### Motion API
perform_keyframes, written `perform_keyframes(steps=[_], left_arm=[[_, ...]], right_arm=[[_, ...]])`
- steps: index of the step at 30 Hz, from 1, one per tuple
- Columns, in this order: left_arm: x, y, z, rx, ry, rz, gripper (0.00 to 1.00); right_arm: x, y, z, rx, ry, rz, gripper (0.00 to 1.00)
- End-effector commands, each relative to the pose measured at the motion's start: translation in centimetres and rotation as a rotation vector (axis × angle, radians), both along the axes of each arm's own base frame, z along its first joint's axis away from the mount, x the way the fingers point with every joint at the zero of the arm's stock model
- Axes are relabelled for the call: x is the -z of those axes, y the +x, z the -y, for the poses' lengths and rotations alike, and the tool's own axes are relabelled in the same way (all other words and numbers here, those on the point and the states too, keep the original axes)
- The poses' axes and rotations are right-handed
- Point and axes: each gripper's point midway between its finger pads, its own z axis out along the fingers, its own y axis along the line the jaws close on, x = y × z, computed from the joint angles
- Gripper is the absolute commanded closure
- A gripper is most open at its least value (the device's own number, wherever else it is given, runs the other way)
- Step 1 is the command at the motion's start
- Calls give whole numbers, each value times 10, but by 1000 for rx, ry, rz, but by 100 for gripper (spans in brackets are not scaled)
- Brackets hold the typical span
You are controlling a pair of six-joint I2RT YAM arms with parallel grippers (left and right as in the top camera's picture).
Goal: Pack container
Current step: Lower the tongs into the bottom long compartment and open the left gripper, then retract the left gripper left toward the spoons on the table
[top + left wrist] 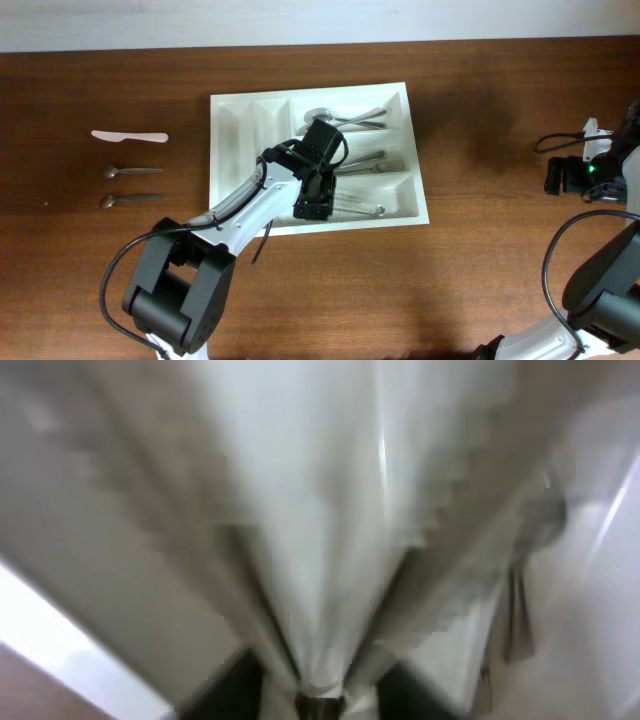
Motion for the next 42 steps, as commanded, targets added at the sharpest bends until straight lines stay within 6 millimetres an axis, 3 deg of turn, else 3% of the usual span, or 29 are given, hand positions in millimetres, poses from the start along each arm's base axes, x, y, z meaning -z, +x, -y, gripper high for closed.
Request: perform_keyframes(steps=[1, 3, 11, 18, 23, 27, 29, 30, 31, 38, 42], left_arm=[[-2, 1, 5, 0, -14, -7, 35], [-2, 2, 6, 1, -18, -2, 23], [-3, 5, 8, 1, -24, 8, 21], [-52, 54, 4, 103, -58, 223, 19], [-101, 87, -18, 169, -13, 377, 13], [-124, 99, -42, 228, 31, 453, 14], [-130, 103, -54, 305, 62, 490, 13], [-132, 104, -59, 345, 73, 505, 2], [-134, 106, -65, 371, 84, 518, 1], [-138, 119, -94, 315, 56, 526, 1], [-135, 133, -145, 173, 213, 520, 1]], right_arm=[[-4, 0, 2, 10, -14, 9, 1], [-4, 0, 2, 10, -14, 9, 1], [-4, 0, 2, 10, -14, 9, 1], [-4, 0, 2, 10, -14, 9, 1], [-4, 0, 2, 10, -14, 9, 1], [-4, 0, 2, 10, -14, 9, 1], [-4, 0, 2, 10, -14, 9, 1], [-4, 0, 2, 10, -14, 9, 1], [-4, 0, 2, 10, -14, 9, 1], [-4, 0, 2, 10, -14, 9, 1], [-4, 0, 2, 10, -14, 9, 1]])
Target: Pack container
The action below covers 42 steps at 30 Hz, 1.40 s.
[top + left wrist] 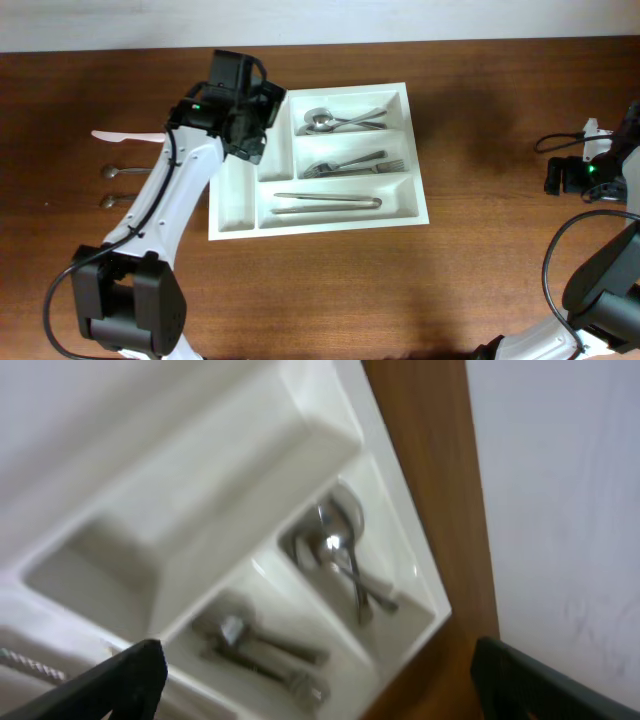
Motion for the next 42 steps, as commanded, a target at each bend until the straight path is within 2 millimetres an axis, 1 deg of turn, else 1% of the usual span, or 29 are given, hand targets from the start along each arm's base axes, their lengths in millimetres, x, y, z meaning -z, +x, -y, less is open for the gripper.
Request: perform_keyframes(steps=[1, 2, 5, 7, 9, 11, 13, 16, 19, 22, 26, 27, 30, 33, 35, 39, 42], left_arm=[[-15, 14, -47, -156, 80, 55, 1], [-15, 15, -56, -209, 63, 46, 1], [-11, 15, -93, -426, -26, -2, 1], [-9, 17, -111, -492, -44, -10, 1], [-6, 14, -124, -517, -41, -26, 1], [0, 5, -135, -544, -15, -65, 1], [6, -8, -151, -589, 50, -107, 1], [19, -31, -176, -682, 114, -197, 1], [30, -45, -192, -722, 127, -269, 1], [43, -50, -211, -765, 118, -316, 1], [56, -53, -228, -803, 96, -355, 1], [65, -56, -238, -827, 97, -378, 1], [76, -56, -248, -835, 96, -399, 1], [90, -42, -257, -728, 118, -373, 1], [100, -37, -260, -678, 115, -376, 1], [120, -48, -268, -696, 92, -446, 1], [125, -56, -275, -710, 97, -476, 1]], right_arm=[[-4, 0, 2, 10, -14, 9, 1], [-4, 0, 2, 10, -14, 9, 1], [-4, 0, 2, 10, -14, 9, 1], [-5, 0, 2, 10, -14, 9, 1], [-4, 0, 2, 10, -14, 9, 1], [-4, 0, 2, 10, -14, 9, 1], [-4, 0, 2, 10, -14, 9, 1], [-4, 0, 2, 10, -14, 9, 1], [-4, 0, 2, 10, -14, 9, 1], [-4, 0, 2, 10, -14, 9, 1], [-4, 0, 2, 10, -14, 9, 1], [-4, 0, 2, 10, -14, 9, 1], [-4, 0, 2, 10, -14, 9, 1], [-4, 0, 2, 10, -14, 9, 1], [-4, 0, 2, 10, -14, 9, 1], [-5, 0, 2, 10, -14, 9, 1], [-4, 0, 2, 10, -14, 9, 1]])
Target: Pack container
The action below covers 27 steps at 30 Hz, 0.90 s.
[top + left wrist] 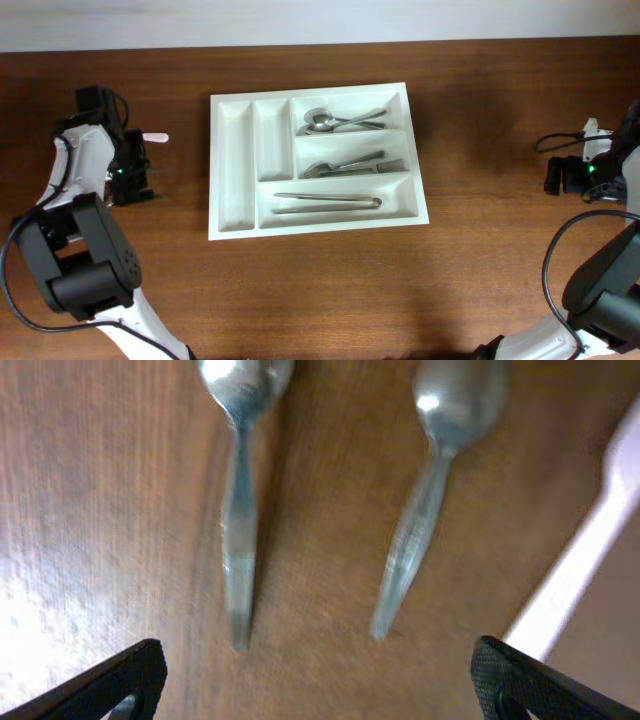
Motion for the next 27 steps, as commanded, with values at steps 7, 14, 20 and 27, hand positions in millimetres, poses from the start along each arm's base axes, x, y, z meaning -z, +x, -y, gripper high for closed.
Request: perform_keyframes(steps=[7, 14, 20, 27], left_arm=[[5, -16, -18, 7, 33, -74, 1], [27, -28, -14, 8, -1, -156, 1], [36, -34, -13, -11, -13, -191, 1], [37, -36, -20, -37, -13, -186, 1]], right_arm=[[-4, 0, 2, 10, -14, 9, 1], [-4, 0, 2, 10, -14, 9, 1], [-4, 0, 2, 10, -14, 9, 1], [-4, 0, 2, 10, -14, 9, 1]])
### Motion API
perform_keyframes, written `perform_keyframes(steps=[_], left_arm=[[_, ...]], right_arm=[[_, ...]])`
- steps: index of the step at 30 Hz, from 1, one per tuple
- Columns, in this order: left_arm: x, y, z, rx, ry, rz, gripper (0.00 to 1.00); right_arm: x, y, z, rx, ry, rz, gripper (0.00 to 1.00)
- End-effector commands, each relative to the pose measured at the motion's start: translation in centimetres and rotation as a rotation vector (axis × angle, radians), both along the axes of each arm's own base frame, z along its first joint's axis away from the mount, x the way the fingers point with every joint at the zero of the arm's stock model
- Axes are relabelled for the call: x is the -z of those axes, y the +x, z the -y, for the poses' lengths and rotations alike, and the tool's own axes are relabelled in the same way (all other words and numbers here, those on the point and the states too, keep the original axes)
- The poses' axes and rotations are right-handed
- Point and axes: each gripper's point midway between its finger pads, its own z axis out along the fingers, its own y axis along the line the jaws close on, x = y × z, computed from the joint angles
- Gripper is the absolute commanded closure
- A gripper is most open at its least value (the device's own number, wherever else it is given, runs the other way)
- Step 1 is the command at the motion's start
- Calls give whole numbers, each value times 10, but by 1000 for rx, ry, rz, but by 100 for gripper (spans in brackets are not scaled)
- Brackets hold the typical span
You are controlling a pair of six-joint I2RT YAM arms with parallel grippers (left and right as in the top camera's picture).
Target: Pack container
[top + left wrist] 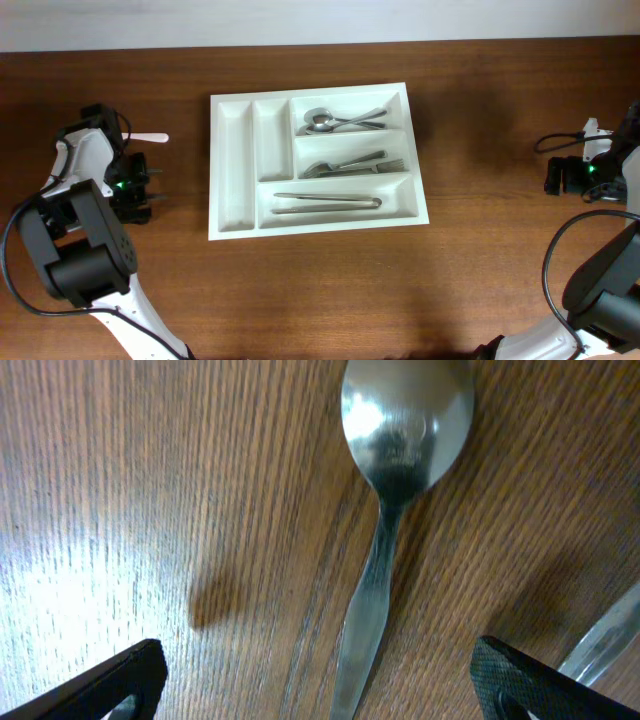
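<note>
The white compartment tray [232, 150] lies mid-table and holds spoons [338, 120], forks [355, 165] and a long metal piece [328, 202]. My left gripper [131, 196] is down at the table's left side, hiding the loose spoons there. In the left wrist view it [315, 695] stands open close over the wood, with a metal spoon [400, 430] lying between its fingertips [112, 682], handle toward the camera. A second metal handle [608, 642] shows at the right edge. My right gripper [566, 177] rests far right, its jaws unclear.
A white plastic knife [153, 138] lies on the wood just behind the left gripper. A black cable [556, 141] loops near the right arm. The tray's two long left compartments [268, 140] hold nothing.
The left gripper, still open, has shifted a little toward the table's front and come much closer to the wood. Two spoons were in its view; now one spoon's handle lies between its fingers.
The left gripper was first down in the tray's front compartment. Then it was open and empty over the tray's back left corner. Then it hung over two loose spoons at the table's left, and now sits low around one of them. The right arm stayed put.
</note>
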Motion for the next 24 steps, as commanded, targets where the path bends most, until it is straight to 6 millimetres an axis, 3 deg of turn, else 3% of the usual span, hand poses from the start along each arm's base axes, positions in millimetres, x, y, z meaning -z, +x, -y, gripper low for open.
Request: perform_keyframes(steps=[1, 15, 24], left_arm=[[-2, -1, -13, -34, 20, 4, 1], [15, -13, -18, -31, 3, -58, 1], [14, -12, -20, -32, 15, -58, 2]], right_arm=[[-4, 0, 2, 10, -14, 9, 1], [-4, 0, 2, 10, -14, 9, 1], [-4, 0, 2, 10, -14, 9, 1]])
